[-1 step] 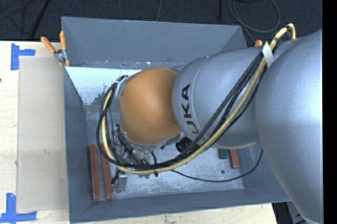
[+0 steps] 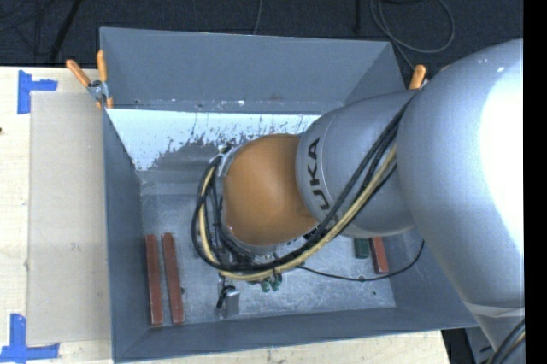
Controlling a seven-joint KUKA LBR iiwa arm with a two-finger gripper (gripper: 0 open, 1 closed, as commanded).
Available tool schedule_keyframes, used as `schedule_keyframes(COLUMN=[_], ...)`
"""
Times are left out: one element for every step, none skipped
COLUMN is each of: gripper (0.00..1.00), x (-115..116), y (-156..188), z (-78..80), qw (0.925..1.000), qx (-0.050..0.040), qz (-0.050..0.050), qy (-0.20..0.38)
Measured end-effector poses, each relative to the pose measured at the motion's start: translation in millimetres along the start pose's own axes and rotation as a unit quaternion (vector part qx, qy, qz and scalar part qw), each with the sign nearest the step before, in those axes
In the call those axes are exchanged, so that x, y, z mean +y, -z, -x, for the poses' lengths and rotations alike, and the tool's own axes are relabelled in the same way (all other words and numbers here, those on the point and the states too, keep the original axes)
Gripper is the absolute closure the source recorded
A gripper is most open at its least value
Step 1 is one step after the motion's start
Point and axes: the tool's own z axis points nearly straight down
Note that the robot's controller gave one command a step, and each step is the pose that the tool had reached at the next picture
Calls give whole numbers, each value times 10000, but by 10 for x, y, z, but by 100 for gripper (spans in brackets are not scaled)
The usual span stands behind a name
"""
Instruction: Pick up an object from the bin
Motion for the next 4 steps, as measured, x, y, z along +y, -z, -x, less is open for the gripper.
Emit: schedule_keyframes(gripper=[0, 0, 100, 100], x=[-675, -1193, -1181, -1259], y=[911, 67, 88, 429], z=[522, 190, 205, 589], qw=[9997, 9903, 9904, 9517], qx=[-101, -13, -31, -58], qz=[-10, 8, 14, -1], qy=[206, 1388, 1379, 3069])
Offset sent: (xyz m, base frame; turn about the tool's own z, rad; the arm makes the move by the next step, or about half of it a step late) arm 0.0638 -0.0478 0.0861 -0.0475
